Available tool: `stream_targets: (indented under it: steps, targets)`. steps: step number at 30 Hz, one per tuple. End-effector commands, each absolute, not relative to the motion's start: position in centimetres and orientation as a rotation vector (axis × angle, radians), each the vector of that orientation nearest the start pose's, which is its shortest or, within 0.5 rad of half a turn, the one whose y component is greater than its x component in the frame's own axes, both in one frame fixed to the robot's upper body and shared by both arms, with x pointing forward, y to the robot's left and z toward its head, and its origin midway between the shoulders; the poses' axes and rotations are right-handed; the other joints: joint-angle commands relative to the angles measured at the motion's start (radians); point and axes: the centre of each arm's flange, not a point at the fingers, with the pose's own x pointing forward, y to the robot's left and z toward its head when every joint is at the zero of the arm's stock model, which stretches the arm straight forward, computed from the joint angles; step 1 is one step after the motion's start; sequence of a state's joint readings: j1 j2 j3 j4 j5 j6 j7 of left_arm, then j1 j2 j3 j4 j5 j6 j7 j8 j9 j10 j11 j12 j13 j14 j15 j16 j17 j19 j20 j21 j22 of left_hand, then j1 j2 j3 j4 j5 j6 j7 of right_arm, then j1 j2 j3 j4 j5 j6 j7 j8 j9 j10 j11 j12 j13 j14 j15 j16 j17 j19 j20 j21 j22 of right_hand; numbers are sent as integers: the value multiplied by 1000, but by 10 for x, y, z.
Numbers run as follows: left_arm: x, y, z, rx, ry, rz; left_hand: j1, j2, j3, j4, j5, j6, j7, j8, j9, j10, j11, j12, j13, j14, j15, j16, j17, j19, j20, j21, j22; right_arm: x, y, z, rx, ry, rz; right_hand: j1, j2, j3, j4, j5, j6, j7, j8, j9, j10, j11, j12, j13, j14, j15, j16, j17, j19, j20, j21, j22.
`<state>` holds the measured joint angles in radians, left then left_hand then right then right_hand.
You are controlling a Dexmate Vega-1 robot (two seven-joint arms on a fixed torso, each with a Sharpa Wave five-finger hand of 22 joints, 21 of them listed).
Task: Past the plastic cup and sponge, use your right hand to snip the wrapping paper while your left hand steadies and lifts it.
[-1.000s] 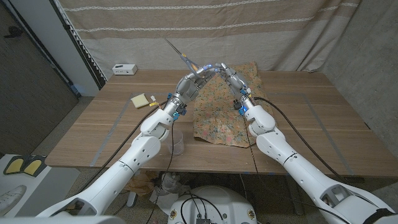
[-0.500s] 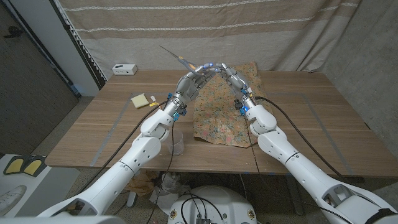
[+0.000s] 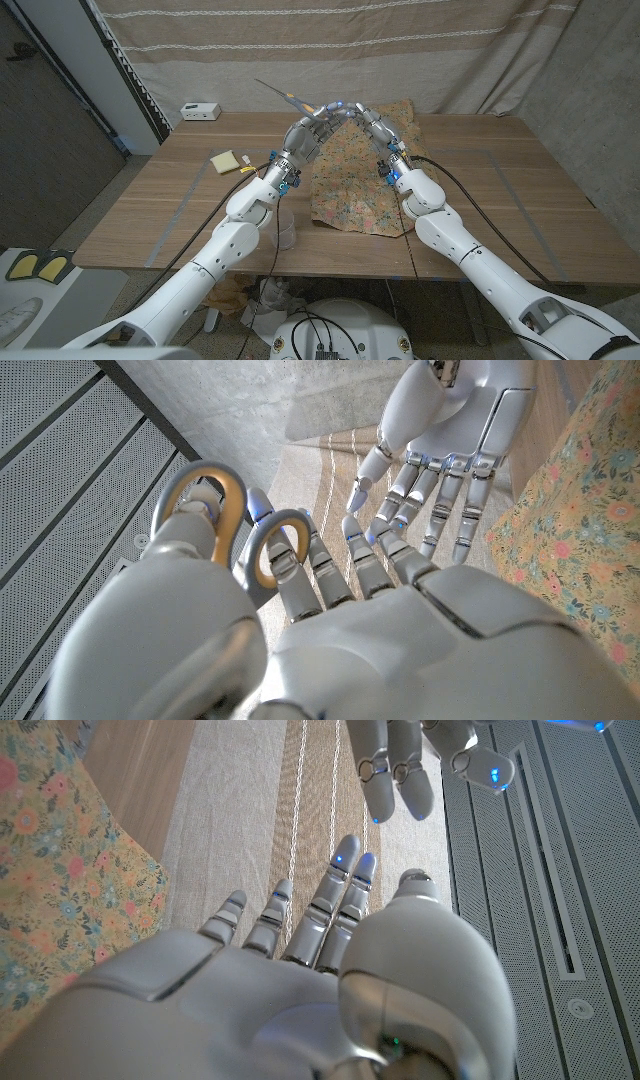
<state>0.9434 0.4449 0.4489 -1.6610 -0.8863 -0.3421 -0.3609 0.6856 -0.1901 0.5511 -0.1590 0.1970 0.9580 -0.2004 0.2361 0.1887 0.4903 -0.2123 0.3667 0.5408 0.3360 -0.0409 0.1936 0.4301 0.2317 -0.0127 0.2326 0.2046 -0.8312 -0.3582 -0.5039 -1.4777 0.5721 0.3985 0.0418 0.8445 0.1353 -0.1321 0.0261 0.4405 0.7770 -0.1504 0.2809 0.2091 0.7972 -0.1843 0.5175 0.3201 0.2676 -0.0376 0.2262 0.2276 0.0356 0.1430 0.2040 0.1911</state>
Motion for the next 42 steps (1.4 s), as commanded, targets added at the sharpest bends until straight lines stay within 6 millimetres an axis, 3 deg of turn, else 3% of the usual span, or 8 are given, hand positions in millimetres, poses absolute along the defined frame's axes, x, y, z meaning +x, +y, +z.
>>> stream_targets:
  steps: [1,2,7,17,19,27,33,42]
  targets:
    - [543,151,12,-248,-830,-779,-33,-1,-30,0,10,-78,7,-34,5,-3,-4,-30,-20,-15,-165,9,-12,-9,4,-3,-1,595,-138,16,95,-830,477,14,3,-3,-9,5,10,0,4,3,11,1,1,3,9,-160,7,-1,7,-2,7,0]
    - [542,152,12,-243,-834,-776,-48,-2,-49,0,13,-116,6,-43,7,-12,-4,-46,-30,-25,-161,8,-18,-12,8,-4,-1,595,-138,16,97,-830,475,14,3,-3,-10,5,9,-2,3,3,10,-1,0,3,9,-160,8,-1,7,-2,7,0]
    - [540,154,12,-236,-839,-771,-70,-5,-75,0,17,-162,10,-49,12,-29,-3,-65,-41,-34,-145,8,-25,-16,18,-5,-2,595,-137,15,96,-828,475,15,4,-2,-12,5,10,-3,3,3,12,-2,-1,3,10,-160,9,-1,7,-1,7,0]
    - [541,152,9,-253,-835,-795,-81,4,-91,0,23,-207,19,-51,17,-38,-3,-77,-47,-40,-133,10,-31,-20,29,-6,-2,595,-135,14,94,-820,478,18,5,0,-16,4,8,-4,1,3,14,-1,-2,4,10,-160,10,-2,8,-1,7,0]
    - [540,152,9,-253,-831,-788,-80,16,-91,1,26,-201,31,-42,18,-5,-1,-68,-46,-34,-136,14,-34,-20,29,-6,-1,595,-134,14,98,-817,478,18,5,0,-16,4,9,-4,1,3,13,-1,-3,4,10,-160,10,-2,8,-1,7,0]
    - [539,153,8,-252,-820,-773,-38,47,-63,-4,26,-105,22,7,19,116,-3,-41,-51,2,-157,29,-51,-11,19,0,-1,596,-132,12,107,-812,483,20,7,2,-19,4,12,-6,2,3,15,-1,-4,5,11,-161,11,-3,8,-1,7,0]
    - [538,155,7,-253,-819,-751,-8,61,-39,-5,21,-36,37,29,17,169,-5,-21,-40,32,-169,38,-55,-9,9,1,-1,596,-130,11,105,-813,484,24,9,4,-23,3,12,-5,1,3,14,-1,-6,6,10,-162,12,-3,8,-1,7,0]
    - [537,157,5,-262,-825,-724,42,68,6,-6,16,38,39,25,7,243,-3,103,78,135,-176,71,-20,-3,4,3,-1,594,-129,12,98,-815,485,27,10,6,-27,3,13,-5,0,3,18,-3,-8,6,10,-161,13,-4,8,-1,7,0]
